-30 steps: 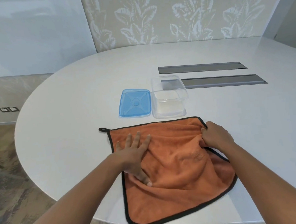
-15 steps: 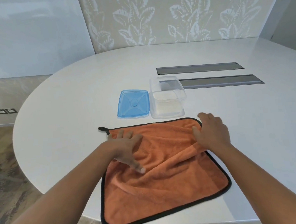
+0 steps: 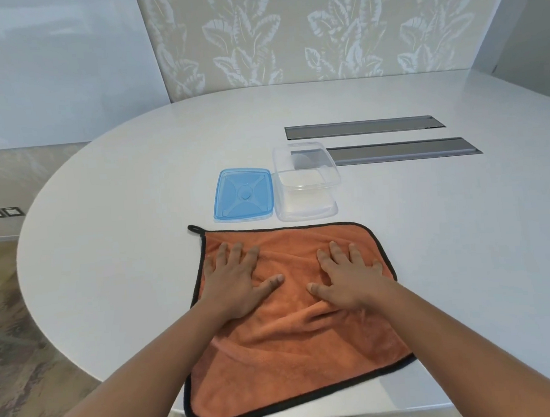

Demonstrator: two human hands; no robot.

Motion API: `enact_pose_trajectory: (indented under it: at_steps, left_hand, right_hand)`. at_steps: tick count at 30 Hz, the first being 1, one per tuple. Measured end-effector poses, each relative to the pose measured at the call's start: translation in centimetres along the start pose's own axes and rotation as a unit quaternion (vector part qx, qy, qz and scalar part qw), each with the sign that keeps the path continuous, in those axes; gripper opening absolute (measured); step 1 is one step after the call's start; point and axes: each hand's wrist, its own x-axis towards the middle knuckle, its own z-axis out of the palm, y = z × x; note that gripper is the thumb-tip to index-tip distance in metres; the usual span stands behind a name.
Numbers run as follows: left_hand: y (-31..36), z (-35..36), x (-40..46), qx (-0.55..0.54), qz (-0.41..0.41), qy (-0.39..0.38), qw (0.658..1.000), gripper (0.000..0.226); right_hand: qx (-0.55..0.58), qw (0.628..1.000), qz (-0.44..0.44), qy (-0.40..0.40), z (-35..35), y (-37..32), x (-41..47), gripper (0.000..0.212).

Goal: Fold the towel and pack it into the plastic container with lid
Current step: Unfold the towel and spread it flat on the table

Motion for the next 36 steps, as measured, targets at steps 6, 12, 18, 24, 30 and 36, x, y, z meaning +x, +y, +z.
enact_pose_trajectory:
  at_steps: [6,12,18,24,30,36]
  left_hand:
    - [-1.5,-0.5,1.3,-0.003,0.032,0.001,0.999,0.111]
    - [-2.3,-0.4,1.4,0.009,0.068,-0.018,0.997,0.111]
    - [-1.4,-1.7,-0.1,0.061,0.160,0.046,0.984,0.108]
    - [5.8,-1.8,-3.5,-0.052,0.427,0.165,0.887,0.064]
    - [10.2,0.3,-5.1,0.015,0.478,0.133,0.868,0.052]
    - [10.2,0.7,-5.2,0.042,0.450,0.080,0.888,0.066]
  right_hand:
    - [-0.009,1.000,0.028,0.002,0.4,-1.3,-0.1,0.094]
    - [-0.004,1.000,0.024,0.007,0.3,-0.1,0.9,0.109]
    - [-0.010,0.997,-0.026,0.071,0.1,2.1,2.0,0.123]
    - [0.000,0.993,-0.073,0.092,0.0,3.6,3.1,0.096]
    - [0.032,0.993,-0.077,0.083,0.1,3.8,3.4,0.075]
    - [0.041,0.993,-0.077,0.077,-0.7,3.7,3.0,0.071]
